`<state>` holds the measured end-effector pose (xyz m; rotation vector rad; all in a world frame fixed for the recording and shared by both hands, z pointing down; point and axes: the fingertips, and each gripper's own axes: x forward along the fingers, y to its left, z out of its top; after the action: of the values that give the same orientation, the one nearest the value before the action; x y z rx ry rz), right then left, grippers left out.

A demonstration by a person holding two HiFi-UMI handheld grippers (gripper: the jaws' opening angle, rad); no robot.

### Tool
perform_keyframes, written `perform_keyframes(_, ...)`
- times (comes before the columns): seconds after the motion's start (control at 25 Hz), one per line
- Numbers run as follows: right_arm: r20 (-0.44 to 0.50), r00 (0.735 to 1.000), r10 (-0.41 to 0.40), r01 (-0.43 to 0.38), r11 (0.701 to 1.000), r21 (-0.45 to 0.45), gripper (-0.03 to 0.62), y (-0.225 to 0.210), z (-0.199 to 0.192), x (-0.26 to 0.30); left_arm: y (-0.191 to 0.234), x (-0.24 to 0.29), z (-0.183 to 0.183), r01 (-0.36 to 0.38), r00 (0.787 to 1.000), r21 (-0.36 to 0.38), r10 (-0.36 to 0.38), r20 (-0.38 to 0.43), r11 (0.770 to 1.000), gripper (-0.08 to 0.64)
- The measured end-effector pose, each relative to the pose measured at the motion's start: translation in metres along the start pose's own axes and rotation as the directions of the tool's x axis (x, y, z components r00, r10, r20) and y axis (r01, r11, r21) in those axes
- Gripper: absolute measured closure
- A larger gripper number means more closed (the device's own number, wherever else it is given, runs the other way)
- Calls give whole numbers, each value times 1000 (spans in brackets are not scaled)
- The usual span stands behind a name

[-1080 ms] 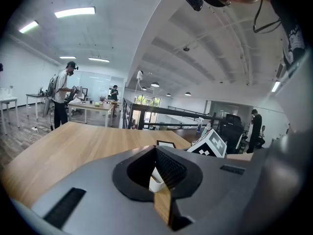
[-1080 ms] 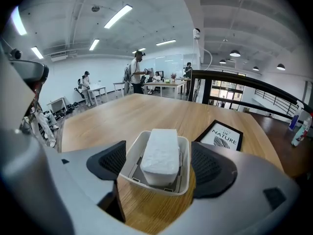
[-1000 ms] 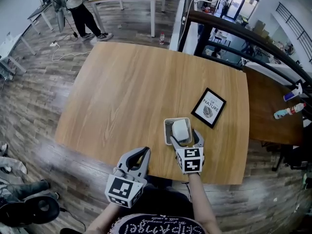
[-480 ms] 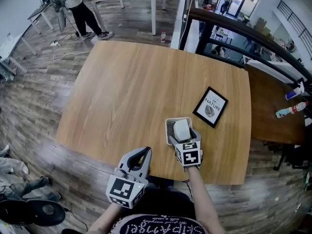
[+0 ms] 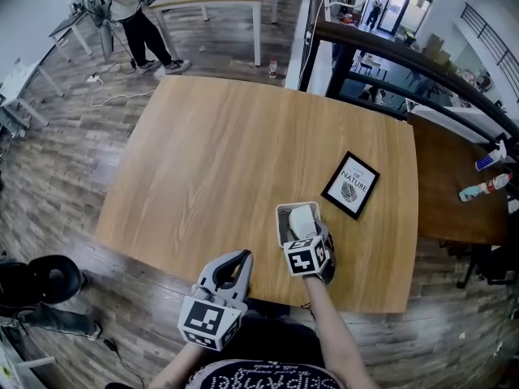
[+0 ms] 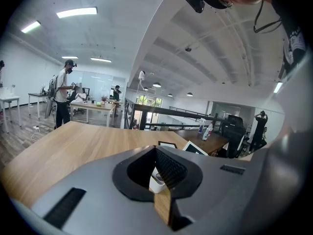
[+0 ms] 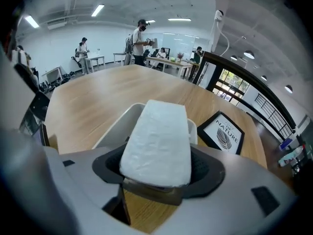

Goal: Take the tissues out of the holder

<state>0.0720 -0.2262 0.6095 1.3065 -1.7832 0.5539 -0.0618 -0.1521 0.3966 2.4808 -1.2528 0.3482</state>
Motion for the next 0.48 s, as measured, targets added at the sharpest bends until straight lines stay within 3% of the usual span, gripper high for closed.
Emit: perform_keyframes(0.48, 14, 998, 59, -58, 997, -45, 296, 1, 2, -1, -3, -1, 0, -6, 1000, 4, 6, -9, 1000, 555)
